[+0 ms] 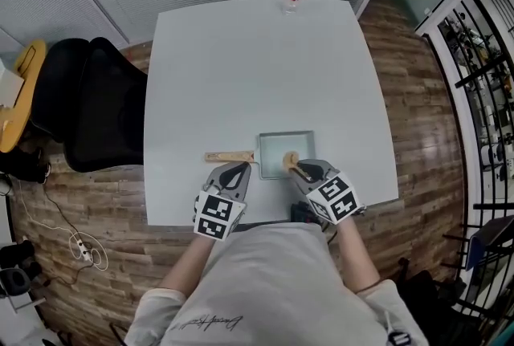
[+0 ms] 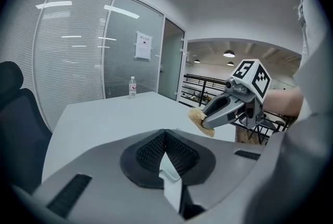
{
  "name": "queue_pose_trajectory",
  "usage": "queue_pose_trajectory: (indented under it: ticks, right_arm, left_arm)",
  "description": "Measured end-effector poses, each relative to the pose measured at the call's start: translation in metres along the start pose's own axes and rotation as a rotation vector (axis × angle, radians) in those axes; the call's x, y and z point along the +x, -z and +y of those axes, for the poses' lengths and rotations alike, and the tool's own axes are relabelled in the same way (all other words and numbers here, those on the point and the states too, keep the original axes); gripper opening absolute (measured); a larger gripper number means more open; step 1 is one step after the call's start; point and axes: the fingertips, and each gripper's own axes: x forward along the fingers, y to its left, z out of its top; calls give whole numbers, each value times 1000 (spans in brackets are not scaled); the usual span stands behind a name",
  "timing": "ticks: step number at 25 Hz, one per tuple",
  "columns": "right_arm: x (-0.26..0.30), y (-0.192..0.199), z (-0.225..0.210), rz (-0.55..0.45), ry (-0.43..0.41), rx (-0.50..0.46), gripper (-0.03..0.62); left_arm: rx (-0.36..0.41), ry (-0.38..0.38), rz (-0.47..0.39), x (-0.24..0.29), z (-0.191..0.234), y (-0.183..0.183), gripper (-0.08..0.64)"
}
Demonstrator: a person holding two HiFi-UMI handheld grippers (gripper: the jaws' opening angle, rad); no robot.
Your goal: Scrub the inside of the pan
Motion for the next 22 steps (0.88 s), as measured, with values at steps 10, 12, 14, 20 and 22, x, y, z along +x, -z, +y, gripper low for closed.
queue_pose_trajectory:
  ticks: [10, 12, 14, 20, 22]
  right_arm:
    - [-1, 3, 5, 3, -2, -10, 67]
    - [-1, 3, 5, 1, -2, -10, 67]
    - [-2, 3, 6, 0, -3, -9, 67]
    - [-2, 4, 9, 2, -1, -13, 67]
    - [-3, 3, 8, 0, 1, -13, 67]
  left_arm:
    - [-9, -4, -21, 0, 4, -8, 12]
    - [-6, -3, -20, 0, 4, -8, 11]
    - [-5, -1, -19, 0, 3, -8, 11]
    - [-2, -1, -16, -3, 3, -6, 11]
    - [-2, -5, -16, -2, 5, -7, 11]
